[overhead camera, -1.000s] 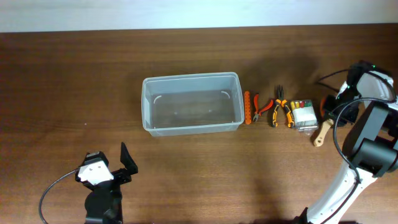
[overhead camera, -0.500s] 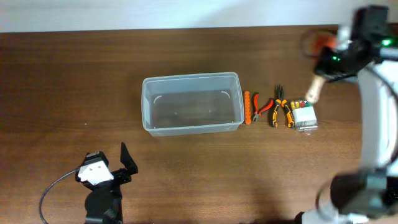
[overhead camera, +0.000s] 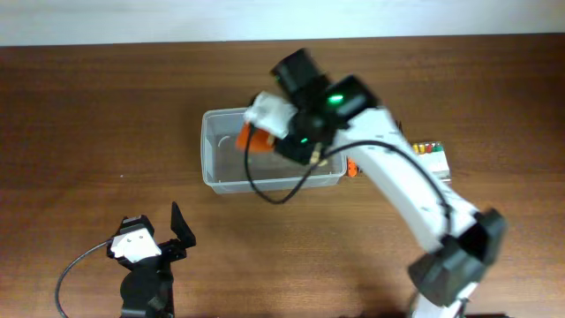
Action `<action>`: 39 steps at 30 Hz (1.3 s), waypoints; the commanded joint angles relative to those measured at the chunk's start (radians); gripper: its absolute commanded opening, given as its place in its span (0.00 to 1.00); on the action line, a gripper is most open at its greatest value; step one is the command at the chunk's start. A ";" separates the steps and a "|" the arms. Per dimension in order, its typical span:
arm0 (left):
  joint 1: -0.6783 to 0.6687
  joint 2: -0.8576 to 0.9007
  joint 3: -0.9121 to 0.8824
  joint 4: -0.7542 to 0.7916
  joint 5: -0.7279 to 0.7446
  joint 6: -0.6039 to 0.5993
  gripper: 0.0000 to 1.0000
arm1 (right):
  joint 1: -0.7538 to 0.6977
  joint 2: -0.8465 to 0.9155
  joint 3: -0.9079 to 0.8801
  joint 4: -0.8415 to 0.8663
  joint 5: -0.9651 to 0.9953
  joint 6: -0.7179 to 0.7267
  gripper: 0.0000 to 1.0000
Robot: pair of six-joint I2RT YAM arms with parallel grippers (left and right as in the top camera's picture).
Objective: Pack container
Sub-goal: 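Carry the scraper into the container and open the right gripper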
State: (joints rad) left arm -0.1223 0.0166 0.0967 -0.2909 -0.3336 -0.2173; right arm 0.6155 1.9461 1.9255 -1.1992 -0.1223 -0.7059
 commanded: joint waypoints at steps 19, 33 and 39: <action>-0.004 -0.005 -0.004 -0.001 -0.004 0.009 0.99 | -0.108 0.270 -0.006 0.198 0.109 -0.390 0.07; -0.004 -0.005 -0.004 -0.001 -0.004 0.009 0.99 | -0.093 0.151 0.288 0.084 0.399 -0.041 0.98; -0.004 -0.005 -0.004 -0.001 -0.003 0.009 0.99 | -0.168 0.031 0.520 -0.117 0.377 0.456 0.99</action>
State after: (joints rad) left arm -0.1223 0.0166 0.0967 -0.2909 -0.3336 -0.2173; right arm 0.5026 2.0956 2.3524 -1.2732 0.2291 -0.6170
